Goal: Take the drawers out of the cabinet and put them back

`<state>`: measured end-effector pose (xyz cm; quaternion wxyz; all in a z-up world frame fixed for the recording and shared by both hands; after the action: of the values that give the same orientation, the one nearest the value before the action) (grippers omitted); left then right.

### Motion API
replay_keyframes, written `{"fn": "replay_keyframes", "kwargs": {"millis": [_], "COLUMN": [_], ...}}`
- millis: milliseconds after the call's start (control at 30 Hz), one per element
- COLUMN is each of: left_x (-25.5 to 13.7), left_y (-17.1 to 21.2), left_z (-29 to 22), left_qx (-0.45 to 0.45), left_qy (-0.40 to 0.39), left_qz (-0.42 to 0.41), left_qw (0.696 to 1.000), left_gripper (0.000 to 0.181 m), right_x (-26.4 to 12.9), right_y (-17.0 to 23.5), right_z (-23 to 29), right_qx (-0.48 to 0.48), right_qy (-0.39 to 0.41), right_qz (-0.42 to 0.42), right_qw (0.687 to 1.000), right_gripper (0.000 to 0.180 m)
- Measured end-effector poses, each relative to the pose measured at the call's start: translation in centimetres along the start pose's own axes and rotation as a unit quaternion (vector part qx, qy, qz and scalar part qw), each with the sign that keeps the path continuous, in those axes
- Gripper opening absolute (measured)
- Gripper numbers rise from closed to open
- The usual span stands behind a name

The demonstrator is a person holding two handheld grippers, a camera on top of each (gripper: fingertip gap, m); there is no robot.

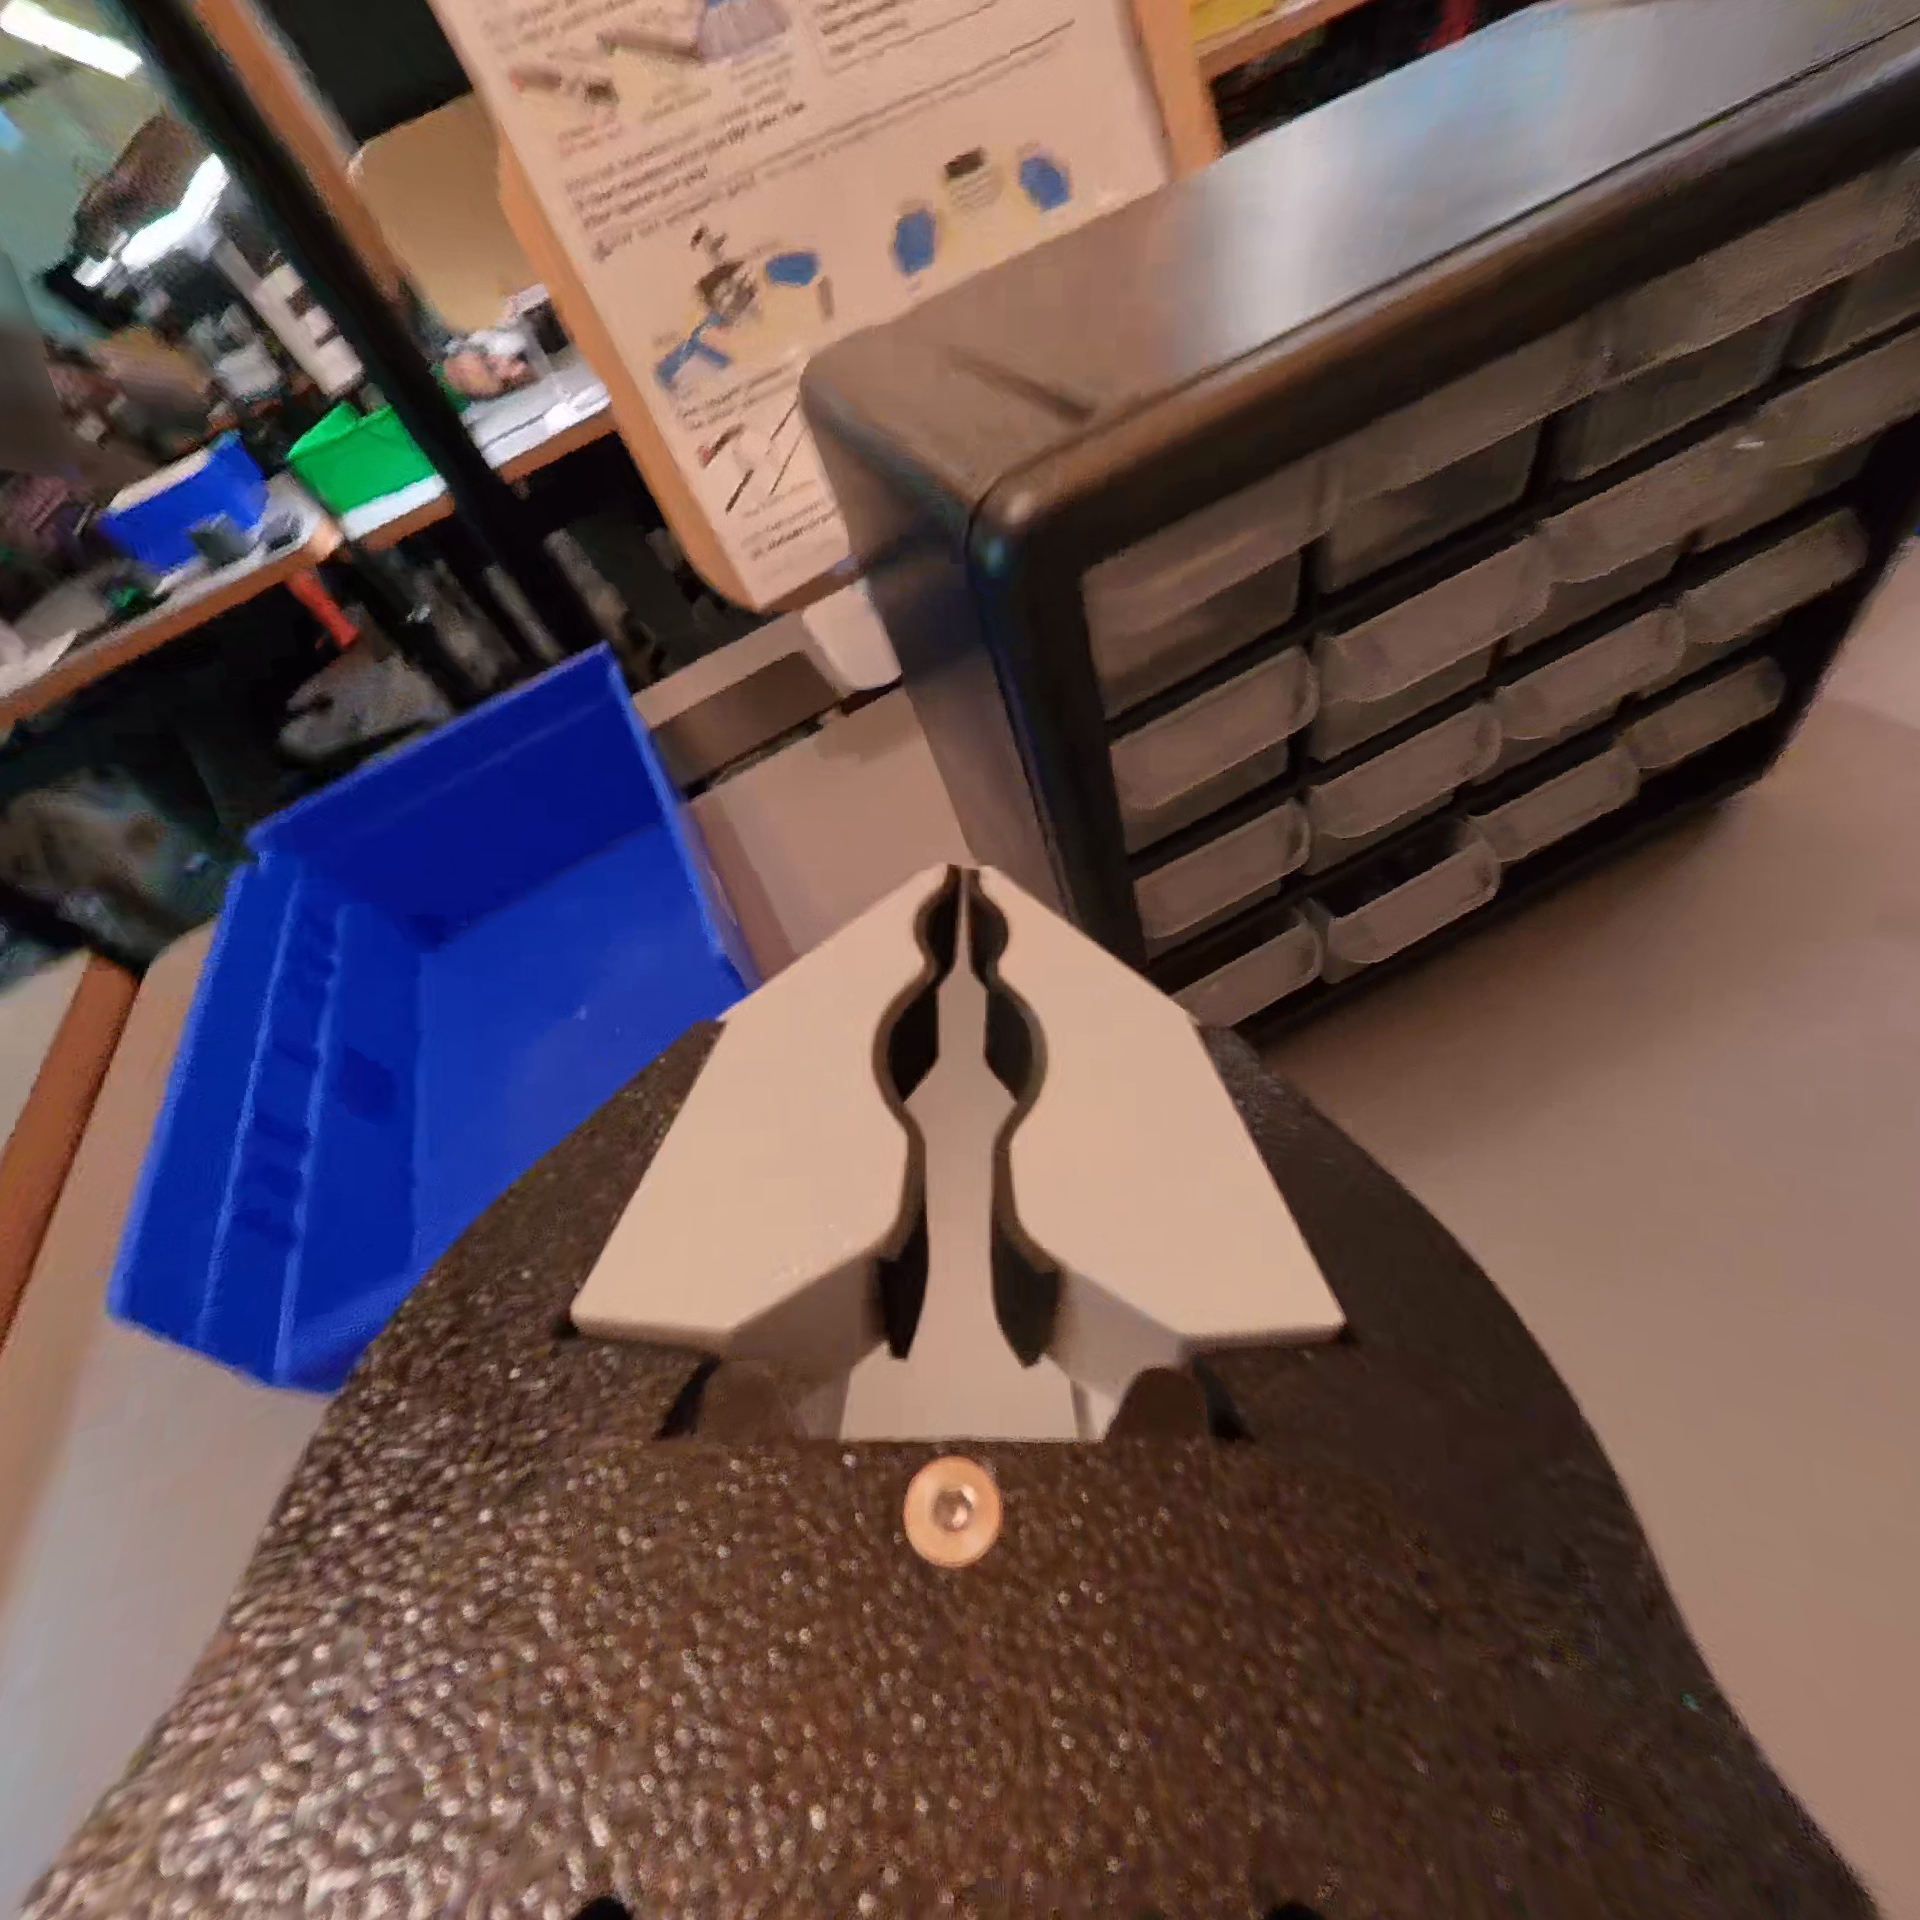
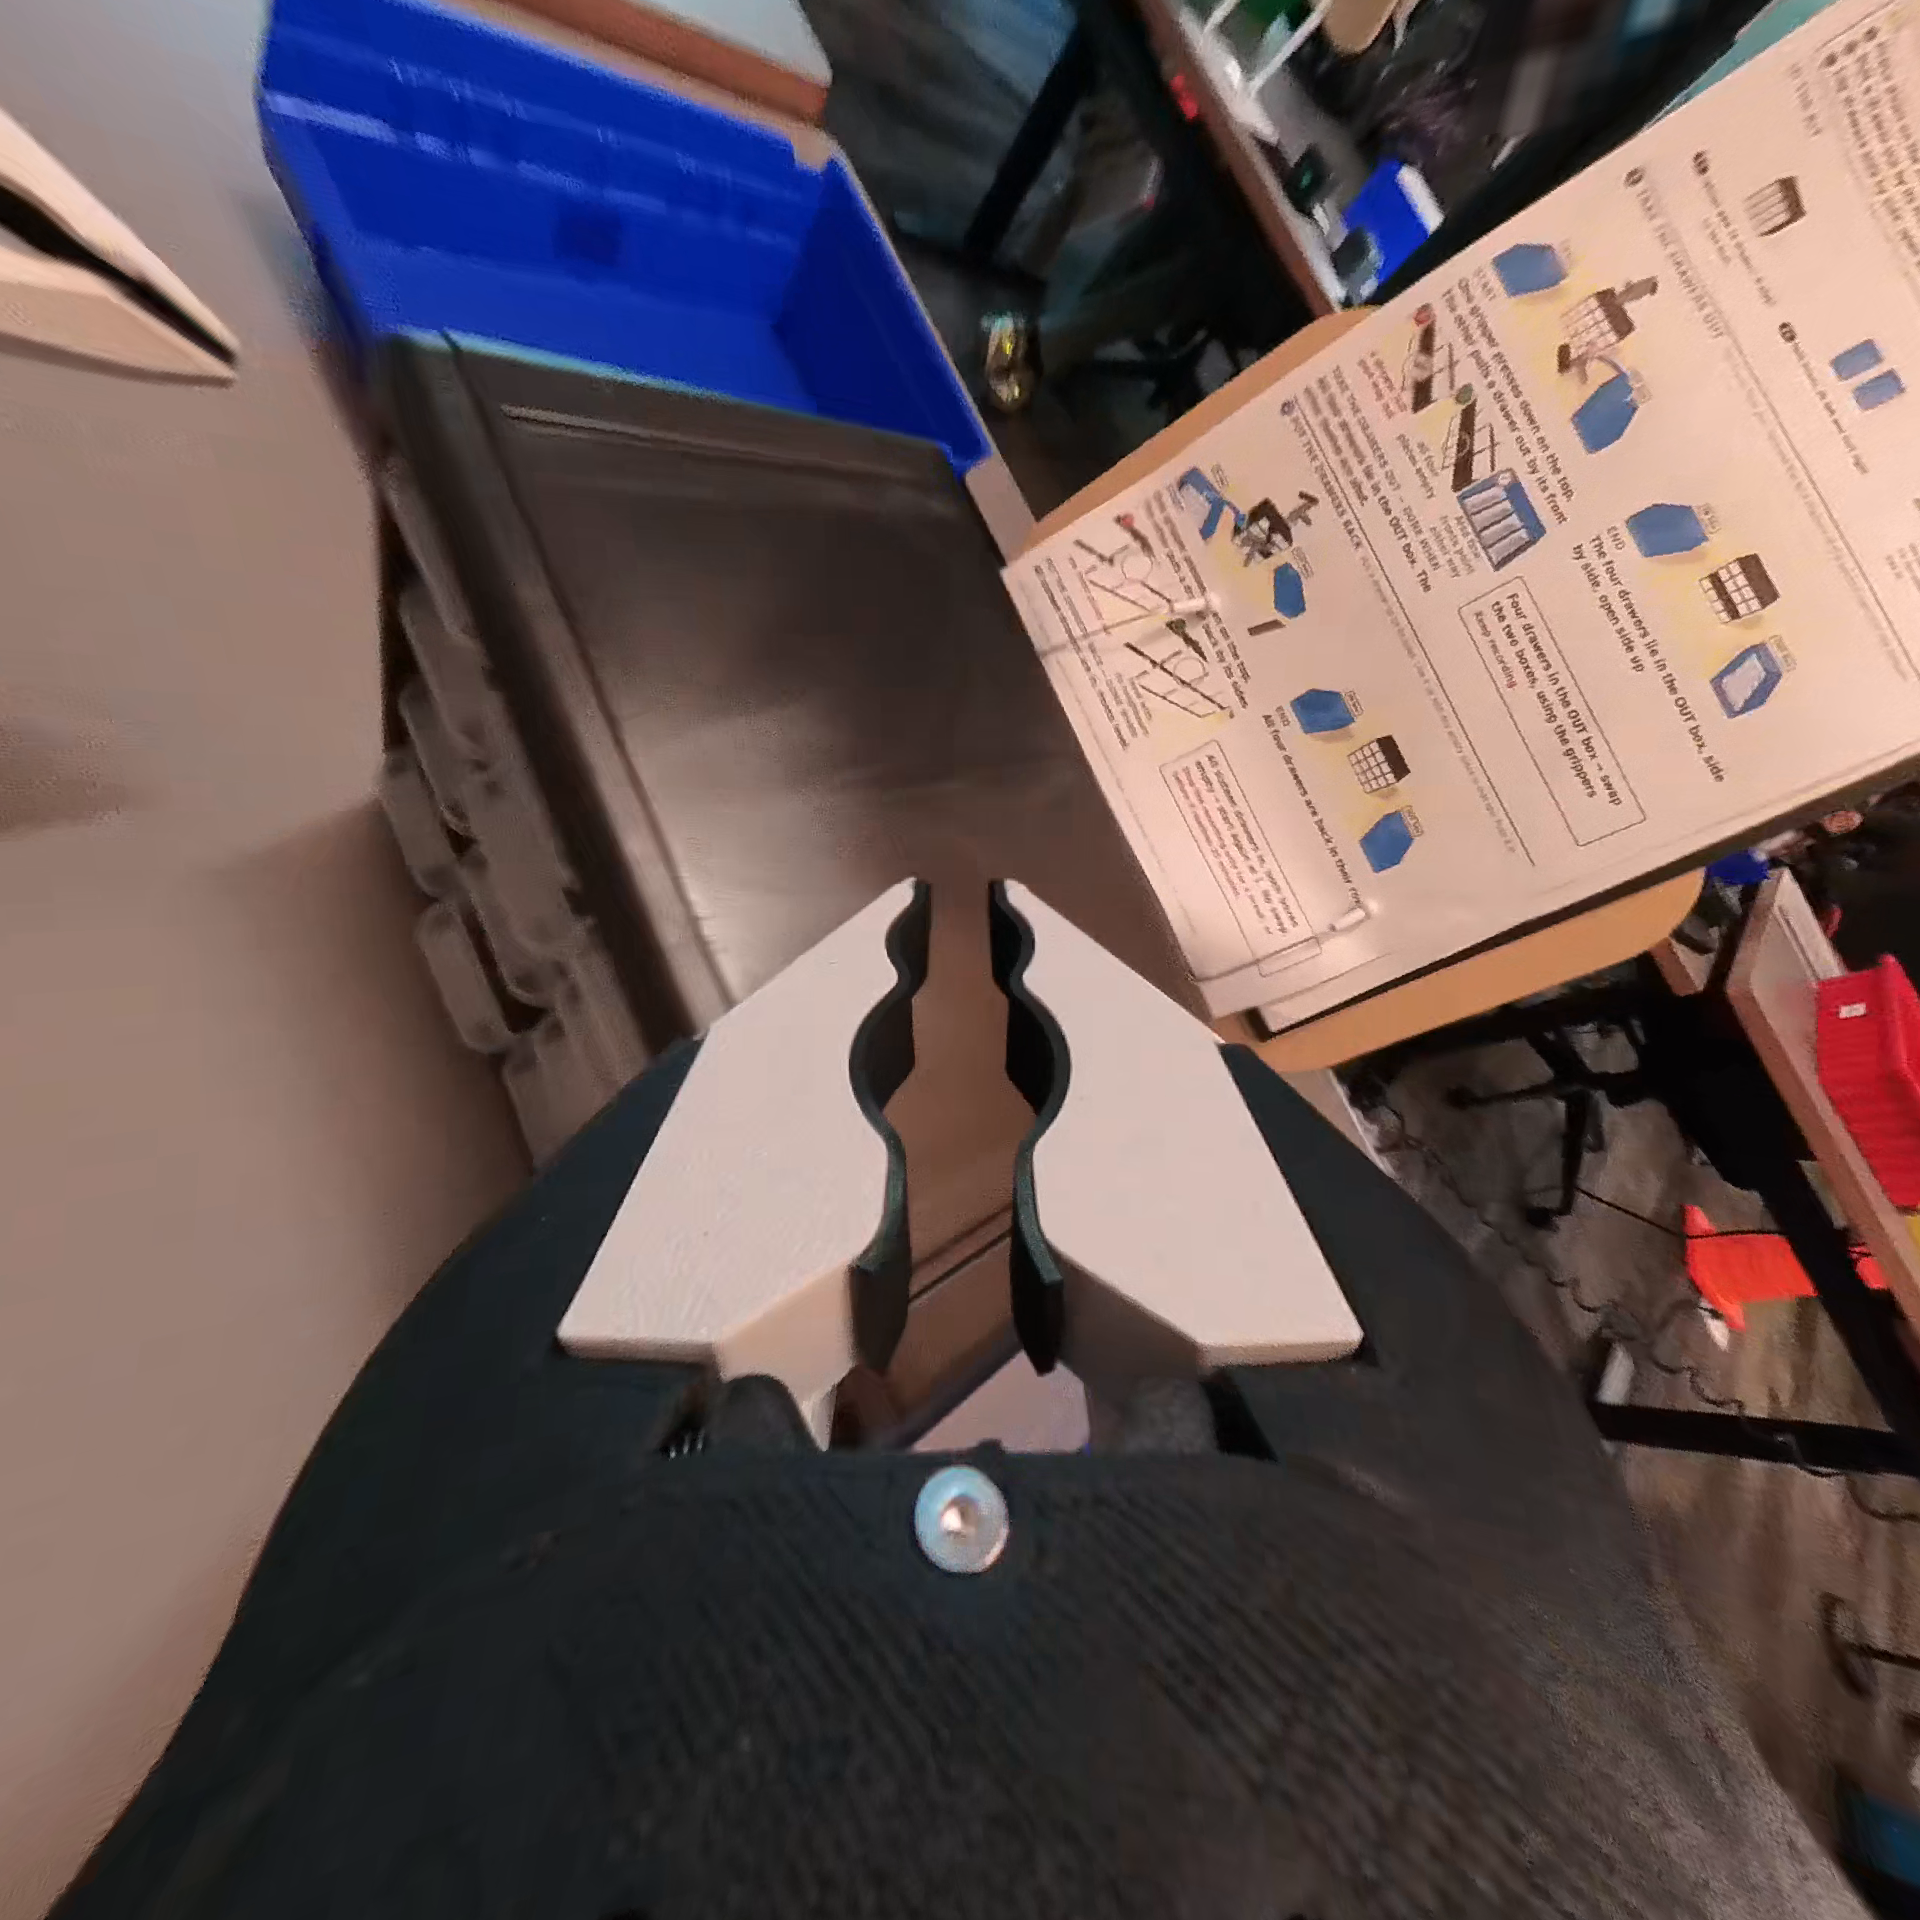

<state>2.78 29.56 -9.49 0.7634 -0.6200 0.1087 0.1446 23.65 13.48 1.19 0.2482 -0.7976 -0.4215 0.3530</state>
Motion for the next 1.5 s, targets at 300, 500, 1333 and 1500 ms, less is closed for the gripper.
{"fn": "replay_keyframes", "kwargs": {"millis": [300, 500, 1333, 1500], "left_x": [0.0, 4.9, 14.0, 14.2], "left_y": [-8.5, -14.1, -14.8, -14.9], "left_z": [2.1, 4.2, 4.4, 4.3], "left_qx": [0.115, 0.164, 0.247, 0.231], "left_qy": [0.162, 0.283, 0.378, 0.376], "left_qz": [0.086, 0.199, 0.471, 0.480], "left_qw": [0.976, 0.924, 0.758, 0.758], "left_gripper": [0.000, 0.000, 0.000, 0.000], "right_x": [-4.0, -2.0, 3.5, 4.1], "right_y": [1.0, 2.0, 1.4, 2.1], "right_z": [10.9, 19.2, 21.1, 21.5], "right_qx": [0.193, 0.371, 0.767, 0.786], "right_qy": [-0.029, -0.093, -0.151, -0.149], "right_qz": [-0.096, -0.084, -0.141, -0.134], "right_qw": [0.976, 0.920, 0.607, 0.585], "right_gripper": [0.082, 0.099, 0.064, 0.057]}}
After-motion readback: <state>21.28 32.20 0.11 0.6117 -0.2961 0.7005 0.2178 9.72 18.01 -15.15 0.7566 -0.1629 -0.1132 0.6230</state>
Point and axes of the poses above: each gripper's, where its closed fingertips meet, x out along the fingers, y out of its underside, z = x × y across the jaws, the point moved 7 cm from there along -x, back along the fingers, and after that the axes turned 12 degrees about y, right-handed, at the moved point
